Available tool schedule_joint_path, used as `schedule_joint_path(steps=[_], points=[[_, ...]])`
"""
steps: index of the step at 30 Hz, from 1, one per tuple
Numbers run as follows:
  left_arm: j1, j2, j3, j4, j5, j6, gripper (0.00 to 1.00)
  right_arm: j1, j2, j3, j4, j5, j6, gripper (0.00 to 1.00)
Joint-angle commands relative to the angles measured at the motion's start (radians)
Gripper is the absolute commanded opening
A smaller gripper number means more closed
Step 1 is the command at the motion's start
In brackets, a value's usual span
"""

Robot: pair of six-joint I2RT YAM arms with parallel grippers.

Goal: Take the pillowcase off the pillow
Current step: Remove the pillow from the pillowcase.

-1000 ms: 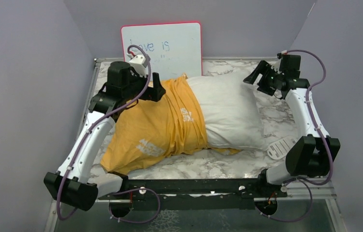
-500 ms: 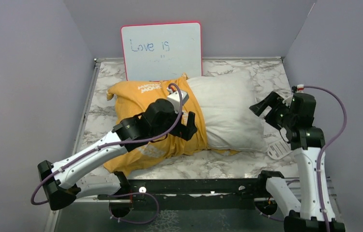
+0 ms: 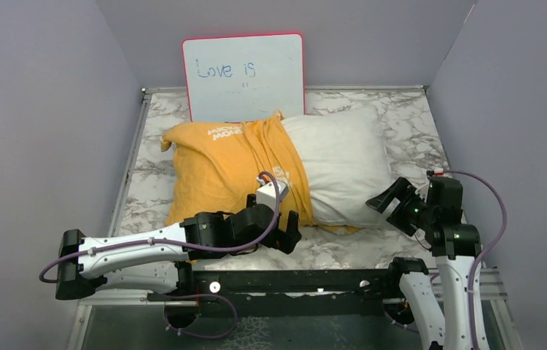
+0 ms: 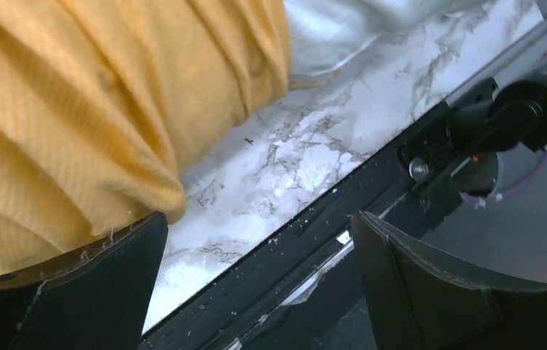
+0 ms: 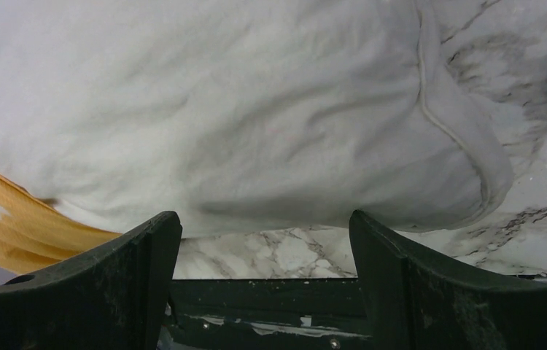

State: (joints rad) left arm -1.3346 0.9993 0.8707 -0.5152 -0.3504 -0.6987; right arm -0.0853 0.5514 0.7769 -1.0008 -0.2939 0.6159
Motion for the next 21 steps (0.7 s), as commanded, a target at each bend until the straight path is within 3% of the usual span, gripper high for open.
schedule_joint_path(steps=[1, 7, 11, 15, 18, 21], points=[[-0.001, -0.006, -0.032, 0.028, -0.127, -0.11, 0.99, 0.001, -0.015, -0.023, -0.045, -0.106, 0.027, 0.89], [-0.001, 0.004, -0.085, 0.066, -0.204, -0.14, 0.99, 0.001, -0.062, -0.119, 0.068, -0.05, 0.082, 0.88], [-0.001, -0.062, -0.218, 0.304, -0.121, -0.069, 0.99, 0.001, -0.001, -0.212, 0.225, -0.168, 0.122, 0.74], [-0.002, -0.102, -0.412, 0.661, -0.045, -0.116, 0.96, 0.001, 0.05, -0.219, 0.313, -0.151, 0.13, 0.41], [-0.001, -0.041, -0.41, 0.693, -0.051, -0.12, 0.95, 0.001, 0.05, -0.216, 0.362, -0.157, 0.139, 0.09], [-0.001, 0.057, -0.329, 0.662, -0.021, -0.076, 0.95, 0.001, 0.051, -0.208, 0.378, -0.158, 0.136, 0.01]])
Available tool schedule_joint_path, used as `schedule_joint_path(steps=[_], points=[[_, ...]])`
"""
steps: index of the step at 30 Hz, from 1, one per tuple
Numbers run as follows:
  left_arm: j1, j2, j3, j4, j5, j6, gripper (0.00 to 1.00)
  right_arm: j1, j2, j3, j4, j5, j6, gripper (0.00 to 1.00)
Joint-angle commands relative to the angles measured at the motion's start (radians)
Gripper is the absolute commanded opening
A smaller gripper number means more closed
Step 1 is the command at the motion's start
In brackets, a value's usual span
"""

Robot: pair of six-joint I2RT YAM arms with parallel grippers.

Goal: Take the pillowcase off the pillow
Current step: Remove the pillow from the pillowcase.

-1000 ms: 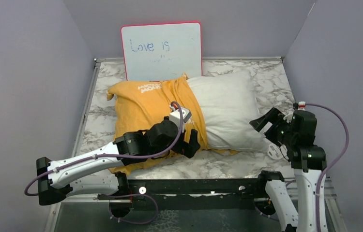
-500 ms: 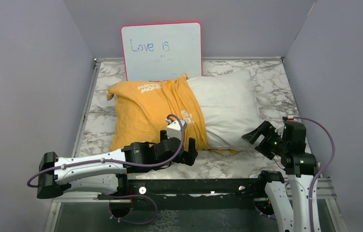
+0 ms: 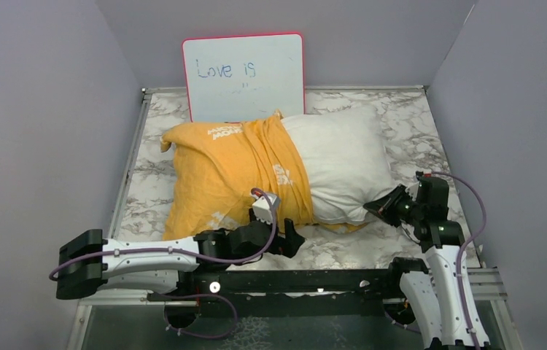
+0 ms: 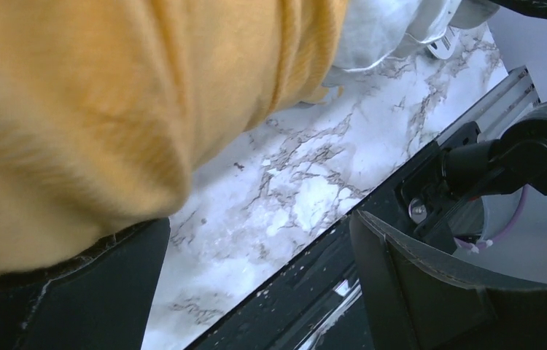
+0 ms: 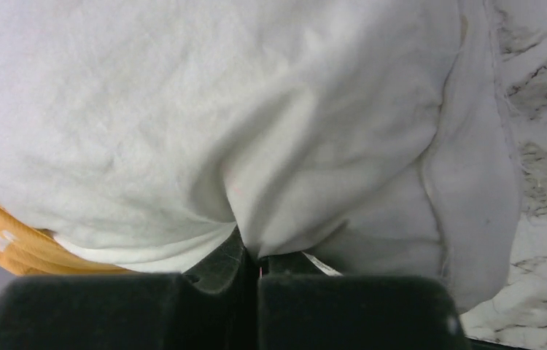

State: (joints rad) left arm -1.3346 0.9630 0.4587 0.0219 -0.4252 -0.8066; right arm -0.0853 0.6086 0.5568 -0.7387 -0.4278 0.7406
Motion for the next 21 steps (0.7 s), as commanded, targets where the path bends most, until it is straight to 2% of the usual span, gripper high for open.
schedule_joint_path(steps=[1, 7, 10, 15, 21], points=[[-0.001, 0.133, 0.112, 0.114, 0.065, 0.04, 0.95, 0.002, -0.002, 0.022, 0.109, -0.023, 0.009, 0.0], [-0.001, 0.323, 0.172, 0.179, 0.054, 0.012, 0.95, 0.001, -0.019, 0.117, 0.054, -0.071, -0.004, 0.01], [-0.001, 0.396, 0.209, 0.208, 0.0, -0.014, 0.96, 0.001, -0.039, 0.178, 0.008, -0.077, -0.006, 0.01], [0.006, 0.486, 0.27, 0.216, -0.18, -0.024, 0.95, 0.001, -0.057, 0.25, -0.058, -0.095, -0.007, 0.01], [0.047, 0.519, 0.282, 0.267, -0.298, -0.023, 0.85, 0.002, -0.058, 0.309, -0.101, -0.122, -0.008, 0.01]])
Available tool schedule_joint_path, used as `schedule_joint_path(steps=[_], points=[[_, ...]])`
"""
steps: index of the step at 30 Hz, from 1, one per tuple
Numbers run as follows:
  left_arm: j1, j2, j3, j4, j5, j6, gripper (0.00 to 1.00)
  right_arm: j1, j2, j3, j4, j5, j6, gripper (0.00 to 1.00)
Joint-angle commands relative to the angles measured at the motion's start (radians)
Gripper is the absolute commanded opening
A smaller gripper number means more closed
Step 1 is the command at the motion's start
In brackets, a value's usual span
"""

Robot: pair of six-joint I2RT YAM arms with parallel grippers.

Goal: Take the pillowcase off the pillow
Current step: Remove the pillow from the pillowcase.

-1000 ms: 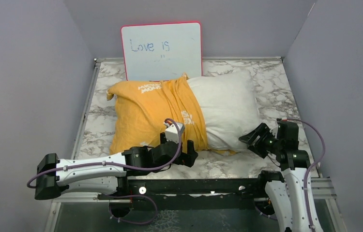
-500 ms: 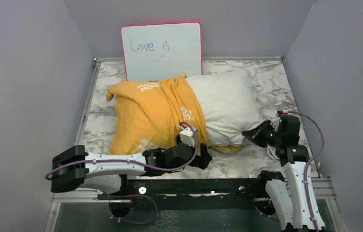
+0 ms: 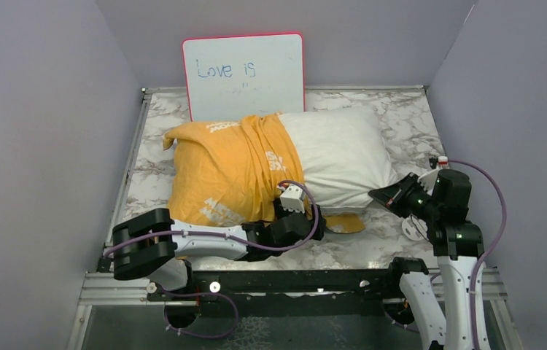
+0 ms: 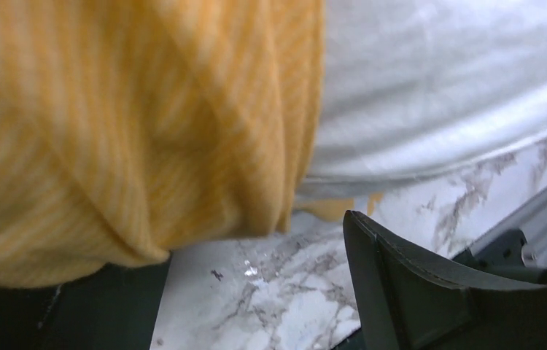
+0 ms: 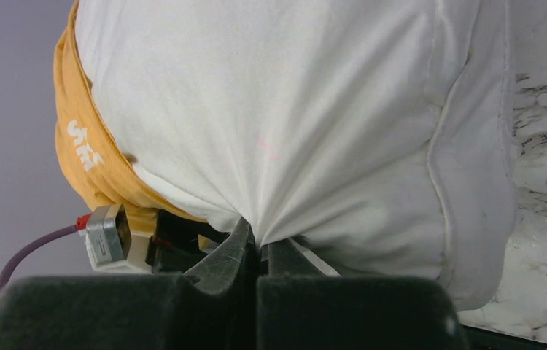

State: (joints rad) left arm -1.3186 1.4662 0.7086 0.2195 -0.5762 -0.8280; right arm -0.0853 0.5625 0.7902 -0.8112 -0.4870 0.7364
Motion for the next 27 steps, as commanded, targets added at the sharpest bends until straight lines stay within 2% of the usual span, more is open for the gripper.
schedule_joint_path(steps=[1, 2, 5, 8, 11, 13, 15, 17, 19, 23, 24, 25, 27], points=[[0.035, 0.015, 0.035, 0.072, -0.165, 0.006, 0.85, 0.001, -0.013, 0.088, -0.033, -0.058, -0.007, 0.01], [0.039, 0.012, 0.036, 0.07, -0.181, 0.012, 0.83, 0.001, -0.013, 0.105, -0.038, -0.052, -0.008, 0.01], [0.055, -0.001, 0.036, 0.049, -0.219, 0.038, 0.67, 0.001, -0.007, 0.142, -0.048, -0.038, -0.023, 0.01], [0.059, -0.021, 0.04, -0.013, -0.226, 0.046, 0.46, 0.001, 0.009, 0.153, -0.045, 0.003, -0.055, 0.01], [0.059, -0.059, 0.024, -0.046, -0.187, 0.058, 0.16, 0.001, 0.039, 0.16, -0.056, 0.062, -0.094, 0.01], [0.058, -0.084, 0.001, -0.059, -0.152, 0.054, 0.02, 0.001, 0.061, 0.161, -0.056, 0.094, -0.109, 0.01], [0.058, -0.106, -0.022, -0.048, -0.104, 0.054, 0.0, 0.001, 0.08, 0.16, -0.06, 0.1, -0.112, 0.06], [0.058, -0.124, -0.049, 0.0, -0.041, 0.056, 0.0, 0.001, 0.099, 0.152, -0.058, 0.067, -0.11, 0.2], [0.056, -0.127, -0.066, 0.081, 0.031, 0.078, 0.0, 0.001, 0.115, 0.139, -0.059, 0.002, -0.106, 0.43], [0.056, -0.099, -0.003, 0.066, 0.09, 0.146, 0.0, 0.001, 0.132, 0.109, -0.1, -0.145, -0.088, 0.79], [0.056, -0.091, 0.011, 0.062, 0.103, 0.151, 0.0, 0.002, 0.132, 0.093, -0.107, -0.199, -0.087, 0.92], [0.056, -0.085, 0.021, 0.065, 0.119, 0.155, 0.0, 0.001, 0.125, 0.062, -0.101, -0.262, -0.08, 0.99], [0.055, -0.07, 0.04, 0.076, 0.16, 0.174, 0.0, 0.001, 0.095, -0.038, -0.046, -0.386, -0.025, 1.0]])
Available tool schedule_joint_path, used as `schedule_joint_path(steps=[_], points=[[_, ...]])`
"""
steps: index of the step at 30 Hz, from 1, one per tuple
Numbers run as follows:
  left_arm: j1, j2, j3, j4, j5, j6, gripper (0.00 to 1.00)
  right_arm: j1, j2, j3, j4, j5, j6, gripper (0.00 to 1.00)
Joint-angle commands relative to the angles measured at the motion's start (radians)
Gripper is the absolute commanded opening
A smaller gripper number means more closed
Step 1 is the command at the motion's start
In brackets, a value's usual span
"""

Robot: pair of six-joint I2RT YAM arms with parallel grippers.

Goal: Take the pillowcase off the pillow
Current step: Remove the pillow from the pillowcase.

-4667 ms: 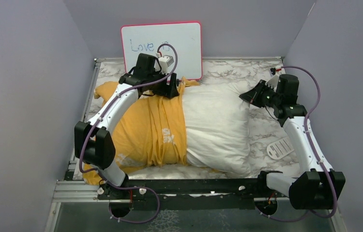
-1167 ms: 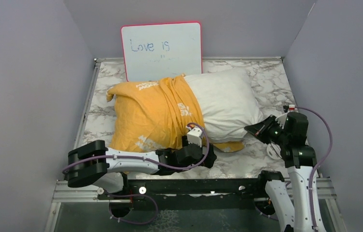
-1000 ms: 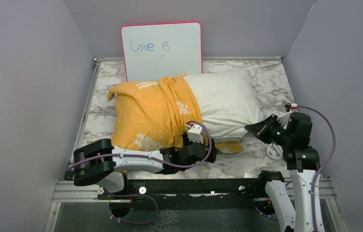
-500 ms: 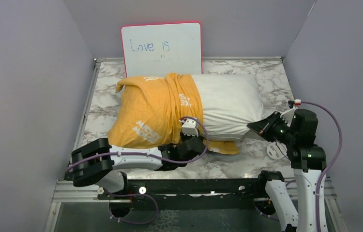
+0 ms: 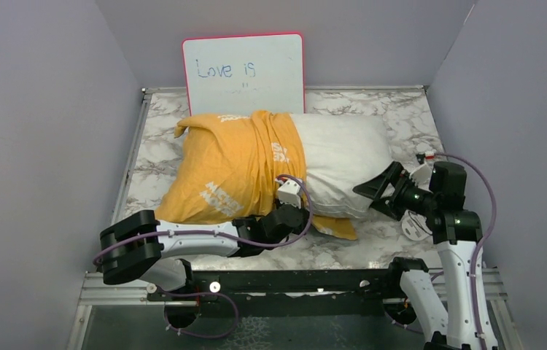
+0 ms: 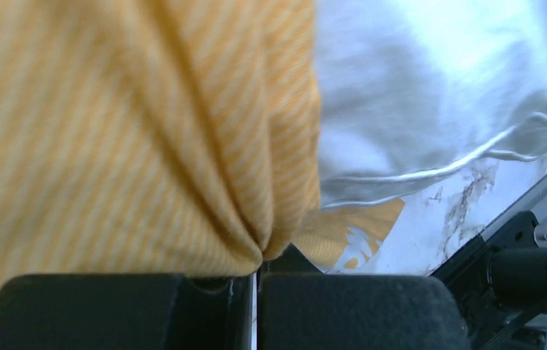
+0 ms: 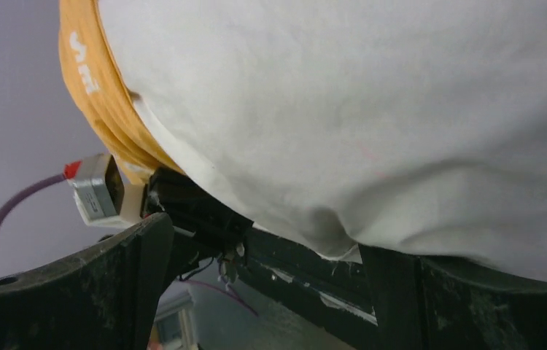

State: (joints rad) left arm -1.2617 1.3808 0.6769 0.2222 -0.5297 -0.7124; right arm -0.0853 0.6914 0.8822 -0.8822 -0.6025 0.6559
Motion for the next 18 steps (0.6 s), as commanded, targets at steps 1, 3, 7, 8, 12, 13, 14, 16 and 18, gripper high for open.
schedule_joint_path(steps=[1, 3, 7, 8, 12, 13, 14, 16, 18], points=[[-0.004, 0.027, 0.084, 0.074, 0.139, 0.078, 0.0, 0.001, -0.056, -0.182, 0.061, -0.319, 0.077, 1.0], [-0.01, 0.049, 0.109, 0.073, 0.172, 0.101, 0.0, 0.001, -0.113, -0.224, 0.077, -0.314, 0.106, 1.0], [-0.029, 0.081, 0.136, 0.077, 0.185, 0.103, 0.0, 0.002, -0.111, -0.135, -0.088, -0.092, 0.031, 1.0], [-0.031, 0.086, 0.141, 0.082, 0.185, 0.103, 0.0, 0.002, -0.102, -0.103, -0.137, -0.018, 0.025, 1.0], [-0.034, 0.114, 0.167, 0.086, 0.198, 0.118, 0.0, 0.001, -0.112, 0.029, -0.265, 0.197, 0.057, 0.99], [-0.034, 0.116, 0.17, 0.086, 0.198, 0.118, 0.0, 0.002, -0.125, 0.07, -0.287, 0.257, 0.071, 0.99], [-0.034, 0.115, 0.172, 0.088, 0.194, 0.115, 0.0, 0.001, -0.147, 0.112, -0.305, 0.319, 0.094, 0.99], [-0.034, 0.111, 0.174, 0.09, 0.181, 0.117, 0.0, 0.001, -0.203, 0.173, -0.311, 0.368, 0.122, 0.99], [-0.034, 0.107, 0.183, 0.089, 0.166, 0.124, 0.0, 0.001, -0.235, 0.201, -0.296, 0.311, 0.122, 0.91]])
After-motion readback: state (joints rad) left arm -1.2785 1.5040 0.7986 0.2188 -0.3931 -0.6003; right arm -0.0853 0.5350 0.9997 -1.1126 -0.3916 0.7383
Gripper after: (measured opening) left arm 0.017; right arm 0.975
